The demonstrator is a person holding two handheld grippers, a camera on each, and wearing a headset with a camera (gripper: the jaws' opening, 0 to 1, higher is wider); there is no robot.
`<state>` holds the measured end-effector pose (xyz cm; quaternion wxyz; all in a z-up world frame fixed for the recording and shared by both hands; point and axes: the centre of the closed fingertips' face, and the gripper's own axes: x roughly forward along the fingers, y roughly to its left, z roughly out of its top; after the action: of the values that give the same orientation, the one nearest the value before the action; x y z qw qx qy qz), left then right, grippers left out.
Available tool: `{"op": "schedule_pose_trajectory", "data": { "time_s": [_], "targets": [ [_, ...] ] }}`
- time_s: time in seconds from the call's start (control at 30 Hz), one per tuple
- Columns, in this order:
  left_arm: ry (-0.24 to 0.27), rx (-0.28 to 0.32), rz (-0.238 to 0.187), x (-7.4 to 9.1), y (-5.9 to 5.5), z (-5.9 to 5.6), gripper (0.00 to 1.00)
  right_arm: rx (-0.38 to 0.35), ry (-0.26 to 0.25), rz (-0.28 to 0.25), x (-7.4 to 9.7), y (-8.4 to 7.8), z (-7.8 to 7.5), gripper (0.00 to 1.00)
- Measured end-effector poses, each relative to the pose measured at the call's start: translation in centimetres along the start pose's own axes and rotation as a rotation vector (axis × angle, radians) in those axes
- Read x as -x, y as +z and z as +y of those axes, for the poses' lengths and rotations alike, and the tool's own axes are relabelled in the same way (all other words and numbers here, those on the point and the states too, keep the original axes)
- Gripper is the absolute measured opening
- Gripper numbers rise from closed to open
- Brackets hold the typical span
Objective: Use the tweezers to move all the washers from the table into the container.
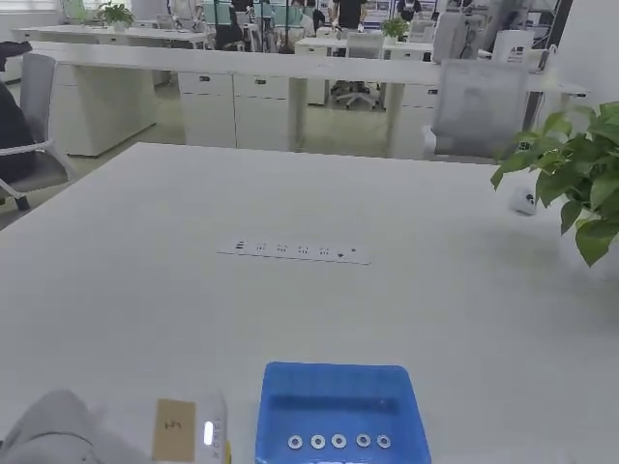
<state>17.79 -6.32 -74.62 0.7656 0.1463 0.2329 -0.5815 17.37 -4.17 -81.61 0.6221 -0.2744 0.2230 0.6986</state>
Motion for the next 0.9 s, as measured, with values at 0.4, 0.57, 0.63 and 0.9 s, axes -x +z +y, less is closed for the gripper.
{"op": "schedule_pose_trajectory", "data": {
  "time_s": [0.4,0.57,0.63,0.9],
  "targets": [
    [-0.056,-0.150,0.169,-1.8,-3.0,-0.2,0.00,-0.009,-0.024,0.074,-1.0,-3.0,0.0,0.04],
    [-0.056,-0.155,0.189,-2.1,-3.5,0.0,0.00,0.020,-0.036,0.078,-1.0,-3.6,0.1,0.02],
    [-0.056,-0.099,0.186,-2.0,-3.7,0.0,0.00,0.008,-0.037,0.069,-0.9,-3.6,0.0,0.02],
    [-0.034,-0.078,0.173,-1.6,-3.7,0.2,0.00,0.002,-0.047,0.076,-0.7,-3.9,-0.1,0.02]
  ]
}}
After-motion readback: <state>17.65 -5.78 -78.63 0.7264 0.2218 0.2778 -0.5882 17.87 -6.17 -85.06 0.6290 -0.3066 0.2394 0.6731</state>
